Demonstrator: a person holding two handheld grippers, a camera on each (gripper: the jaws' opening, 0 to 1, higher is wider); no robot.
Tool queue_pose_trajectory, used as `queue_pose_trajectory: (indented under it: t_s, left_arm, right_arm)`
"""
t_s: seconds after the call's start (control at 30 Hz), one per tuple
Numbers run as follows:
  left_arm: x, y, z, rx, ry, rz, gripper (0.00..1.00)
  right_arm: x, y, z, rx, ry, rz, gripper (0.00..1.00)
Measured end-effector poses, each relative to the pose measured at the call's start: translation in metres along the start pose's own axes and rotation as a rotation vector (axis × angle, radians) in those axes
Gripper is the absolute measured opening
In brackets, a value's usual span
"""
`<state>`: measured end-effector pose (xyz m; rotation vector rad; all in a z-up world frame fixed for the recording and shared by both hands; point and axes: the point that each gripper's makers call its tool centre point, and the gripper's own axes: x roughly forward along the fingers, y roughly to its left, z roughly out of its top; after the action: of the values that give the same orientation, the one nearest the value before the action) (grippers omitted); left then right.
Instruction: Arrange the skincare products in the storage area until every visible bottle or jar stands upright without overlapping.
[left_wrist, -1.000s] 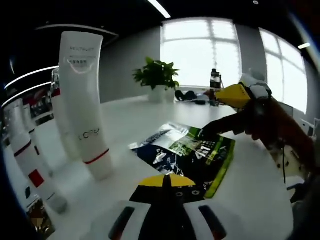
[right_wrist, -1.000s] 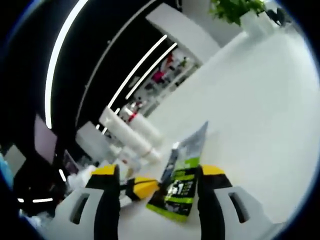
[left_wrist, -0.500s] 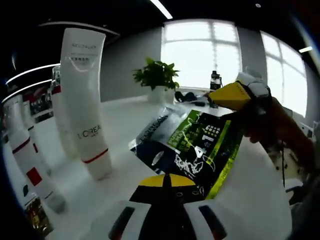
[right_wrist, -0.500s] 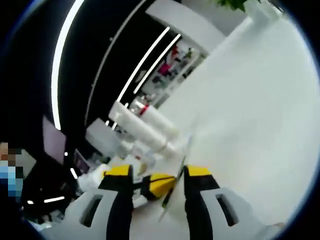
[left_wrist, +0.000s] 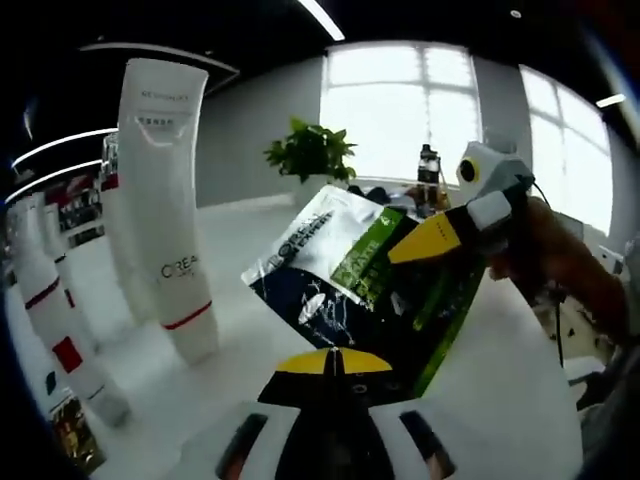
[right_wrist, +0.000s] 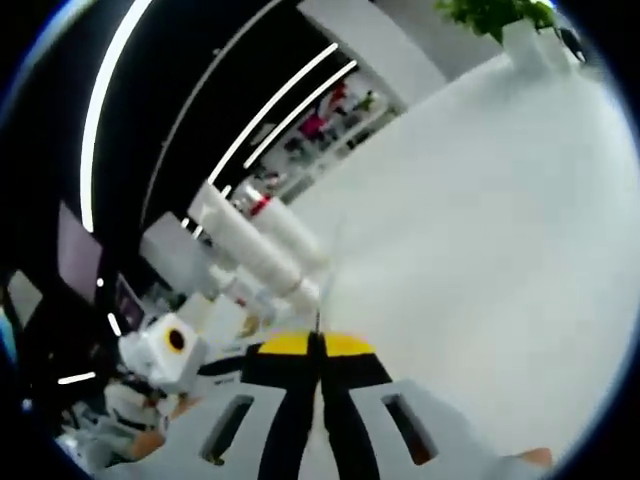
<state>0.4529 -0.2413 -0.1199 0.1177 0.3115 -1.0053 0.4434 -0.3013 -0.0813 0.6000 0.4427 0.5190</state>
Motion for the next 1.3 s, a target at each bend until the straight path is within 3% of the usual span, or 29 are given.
queue_pose_trajectory:
  t_s: [0.07, 0.1, 0.2, 0.23, 0.27, 0.37, 0.43, 0.47, 0.53, 0.57, 0.67, 0.7, 0.77, 0.9, 1.03, 1.13, 1.17, 1.3]
  left_arm:
    - [-0.007, 0.001, 0.016, -0.067, -0.091, 0.005, 0.05]
    - [-0.012, -0.003, 0.027, -0.113, -0.145, -0.025, 0.07]
    - [-0.016, -0.008, 0.035, -0.127, -0.180, -0.066, 0.16]
    - [-0.019, -0.011, 0.040, -0.121, -0.218, -0.085, 0.18]
    - [-0.021, -0.012, 0.042, -0.130, -0.235, -0.095, 0.21]
    - [-0.027, -0.026, 0.051, -0.189, -0.299, -0.207, 0.26]
    - [-0.031, -0.034, 0.058, -0.269, -0.329, -0.289, 0.31]
    - [-0.035, -0.034, 0.063, -0.348, -0.359, -0.334, 0.34]
    - [-0.043, -0.038, 0.071, -0.476, -0.387, -0.418, 0.42]
    - [-0.052, -0.044, 0.077, -0.545, -0.409, -0.501, 0.43]
    - [-0.066, -0.049, 0.088, -0.633, -0.462, -0.599, 0.42]
    - [-0.067, -0.051, 0.088, -0.667, -0.453, -0.604, 0.41]
    - [-0.072, -0.059, 0.086, -0.675, -0.446, -0.625, 0.40]
    - [-0.093, -0.075, 0.093, -0.735, -0.456, -0.708, 0.27]
    - [-0.108, -0.074, 0.096, -0.777, -0.497, -0.694, 0.18]
    - [-0.119, -0.072, 0.099, -0.799, -0.518, -0.703, 0.06]
    - [-0.121, -0.070, 0.098, -0.803, -0.510, -0.680, 0.04]
    - [-0.129, -0.064, 0.094, -0.782, -0.507, -0.631, 0.03]
  right_arm:
    - [-0.007, 0.004, 0.002, 0.024, -0.032, 0.017, 0.00]
    - [-0.011, 0.004, 0.004, 0.020, -0.045, 0.023, 0.00]
    - [-0.026, 0.008, 0.017, 0.013, -0.135, 0.051, 0.00]
    - [-0.028, 0.010, 0.018, 0.010, -0.148, 0.059, 0.00]
    - [-0.037, 0.015, 0.026, 0.026, -0.205, 0.089, 0.00]
    - [-0.050, 0.026, 0.038, 0.042, -0.282, 0.152, 0.00]
    - [-0.059, 0.037, 0.046, 0.038, -0.326, 0.208, 0.00]
    - [-0.063, 0.045, 0.048, 0.034, -0.349, 0.239, 0.00]
    - [-0.067, 0.059, 0.047, 0.040, -0.361, 0.299, 0.00]
    - [-0.067, 0.066, 0.046, 0.044, -0.367, 0.327, 0.00]
    - [-0.067, 0.089, 0.039, 0.064, -0.366, 0.433, 0.00]
    - [-0.065, 0.097, 0.035, 0.065, -0.356, 0.464, 0.00]
    - [-0.061, 0.102, 0.033, 0.053, -0.347, 0.462, 0.00]
    - [-0.055, 0.119, 0.032, 0.030, -0.348, 0.509, 0.00]
    - [-0.049, 0.131, 0.030, 0.024, -0.331, 0.555, 0.00]
    - [-0.044, 0.139, 0.024, -0.006, -0.326, 0.572, 0.00]
    - [-0.046, 0.149, 0.021, -0.014, -0.324, 0.621, 0.00]
    - [-0.038, 0.151, 0.018, -0.082, -0.322, 0.576, 0.00]
